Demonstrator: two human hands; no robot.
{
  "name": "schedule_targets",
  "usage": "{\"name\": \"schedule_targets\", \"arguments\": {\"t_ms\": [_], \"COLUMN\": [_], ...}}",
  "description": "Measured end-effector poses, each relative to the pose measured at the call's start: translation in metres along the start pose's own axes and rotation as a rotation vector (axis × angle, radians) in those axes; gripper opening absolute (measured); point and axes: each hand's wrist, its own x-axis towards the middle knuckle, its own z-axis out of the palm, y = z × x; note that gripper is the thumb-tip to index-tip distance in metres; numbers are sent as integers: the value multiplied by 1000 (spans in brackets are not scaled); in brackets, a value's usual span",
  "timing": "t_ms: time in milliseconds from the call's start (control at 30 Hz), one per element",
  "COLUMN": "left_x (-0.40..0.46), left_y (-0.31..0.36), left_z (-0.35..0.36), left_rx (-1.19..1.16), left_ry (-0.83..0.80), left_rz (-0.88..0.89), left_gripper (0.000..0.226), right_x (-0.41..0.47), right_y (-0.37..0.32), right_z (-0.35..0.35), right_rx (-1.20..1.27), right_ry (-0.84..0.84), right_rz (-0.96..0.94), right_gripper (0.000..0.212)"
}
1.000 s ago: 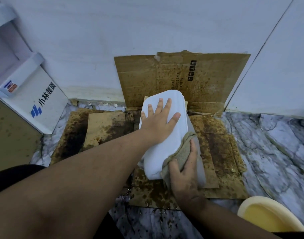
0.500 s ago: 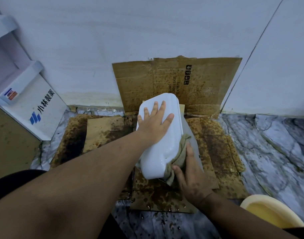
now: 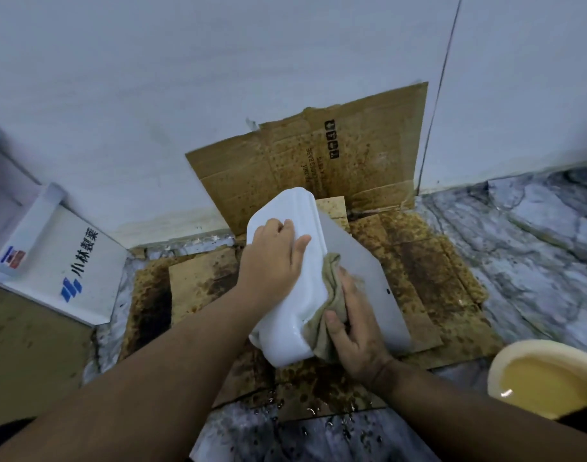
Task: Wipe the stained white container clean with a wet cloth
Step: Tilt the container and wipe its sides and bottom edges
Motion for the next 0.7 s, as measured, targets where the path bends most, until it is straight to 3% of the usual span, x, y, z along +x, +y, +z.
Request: {"name": "schedule_targets", "arguments": {"t_ms": [67, 133, 267, 333, 467, 700], "left_x": [-6, -16, -44, -55, -69, -77], "left_y": [3, 0, -13, -19, -30, -38], "left_z": [-4, -8, -20, -22, -28, -37], "left_rx": [-42, -122, -279, -226, -202, -248], "left_ry": [21, -22, -245, -373, -481, -586], "left_rz": [0, -58, -84, -44, -88, -105], "left_gripper": [45, 48, 74, 89, 117, 135], "right_x": [5, 8, 11, 12, 4, -16], "right_y": [6, 10, 24, 36, 72, 135], "right_z": [-4, -4, 4, 9, 1, -38], "right_rx": [-40, -69, -103, -146, -187, -302], "right_ry": [-60, -91, -140, -158, -224, -439], "right_rz": [-51, -58, -10, 53, 180, 196], "right_gripper": [64, 65, 64, 67, 75, 72]}}
